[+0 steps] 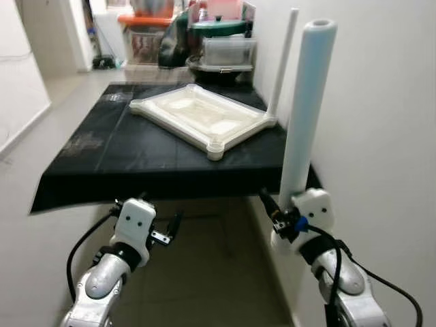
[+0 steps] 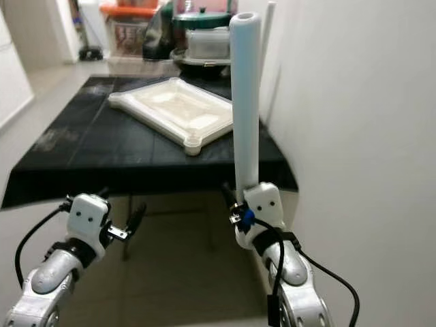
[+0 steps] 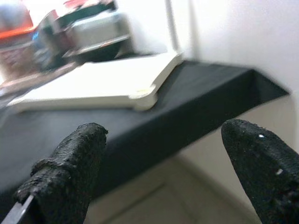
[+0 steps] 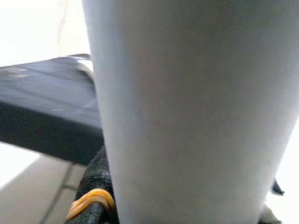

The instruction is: Building children table

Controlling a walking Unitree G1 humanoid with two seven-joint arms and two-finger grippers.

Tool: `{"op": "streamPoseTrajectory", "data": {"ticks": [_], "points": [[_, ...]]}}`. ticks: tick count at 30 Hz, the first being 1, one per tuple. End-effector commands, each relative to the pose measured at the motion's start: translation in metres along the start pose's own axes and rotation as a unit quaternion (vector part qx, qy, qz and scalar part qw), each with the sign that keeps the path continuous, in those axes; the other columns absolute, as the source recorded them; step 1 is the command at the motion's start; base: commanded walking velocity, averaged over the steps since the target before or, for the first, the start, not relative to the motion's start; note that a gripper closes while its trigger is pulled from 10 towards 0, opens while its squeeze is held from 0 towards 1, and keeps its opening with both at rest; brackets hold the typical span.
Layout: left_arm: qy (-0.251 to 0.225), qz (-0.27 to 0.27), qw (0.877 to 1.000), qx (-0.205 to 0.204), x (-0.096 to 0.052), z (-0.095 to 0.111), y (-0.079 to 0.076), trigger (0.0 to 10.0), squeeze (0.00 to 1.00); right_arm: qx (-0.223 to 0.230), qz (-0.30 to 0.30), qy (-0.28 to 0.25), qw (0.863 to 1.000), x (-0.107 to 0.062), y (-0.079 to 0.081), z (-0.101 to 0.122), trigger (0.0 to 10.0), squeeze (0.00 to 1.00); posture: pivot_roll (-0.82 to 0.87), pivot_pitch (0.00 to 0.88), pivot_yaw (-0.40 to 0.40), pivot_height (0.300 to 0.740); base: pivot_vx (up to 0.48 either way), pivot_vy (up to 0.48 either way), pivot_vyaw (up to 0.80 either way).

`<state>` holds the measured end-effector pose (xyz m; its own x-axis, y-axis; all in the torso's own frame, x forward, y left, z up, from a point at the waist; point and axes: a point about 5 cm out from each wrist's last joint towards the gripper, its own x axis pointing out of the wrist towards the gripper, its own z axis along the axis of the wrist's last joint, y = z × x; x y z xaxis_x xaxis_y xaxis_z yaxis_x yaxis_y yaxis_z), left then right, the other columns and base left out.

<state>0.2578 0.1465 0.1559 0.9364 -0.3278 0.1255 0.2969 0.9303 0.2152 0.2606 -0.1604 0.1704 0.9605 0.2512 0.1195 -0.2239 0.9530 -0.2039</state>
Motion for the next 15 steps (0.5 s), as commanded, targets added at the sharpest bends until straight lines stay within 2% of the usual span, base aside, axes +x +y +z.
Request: {"op": "streamPoseTrajectory", "data": {"ticks": [1, 9, 15], "points": [[0.001, -0.010, 1.000, 0.000, 0.002, -0.001, -0.004, 10.0, 0.00, -0.003, -0.001, -0.001, 1.000, 0.003, -0.001, 0.001, 10.0, 0.00, 0.03, 0.000, -0.071, 0.740, 0.480, 0.000, 0.00], [0.000, -0.010, 1.000, -0.001, 0.003, -0.001, -0.005, 10.0, 0.00, 0.007, 0.011, -0.013, 1.000, 0.009, 0.000, 0.006, 10.0, 0.00, 0.03, 0.000, -0.070, 0.740, 0.480, 0.000, 0.00], [0.001, -0.014, 1.000, -0.002, 0.004, -0.003, -0.006, 10.0, 0.00, 0.009, 0.045, -0.029, 0.999, 0.018, -0.001, 0.015, 10.0, 0.00, 0.04, 0.000, -0.071, 0.740, 0.480, 0.000, 0.00]]}}
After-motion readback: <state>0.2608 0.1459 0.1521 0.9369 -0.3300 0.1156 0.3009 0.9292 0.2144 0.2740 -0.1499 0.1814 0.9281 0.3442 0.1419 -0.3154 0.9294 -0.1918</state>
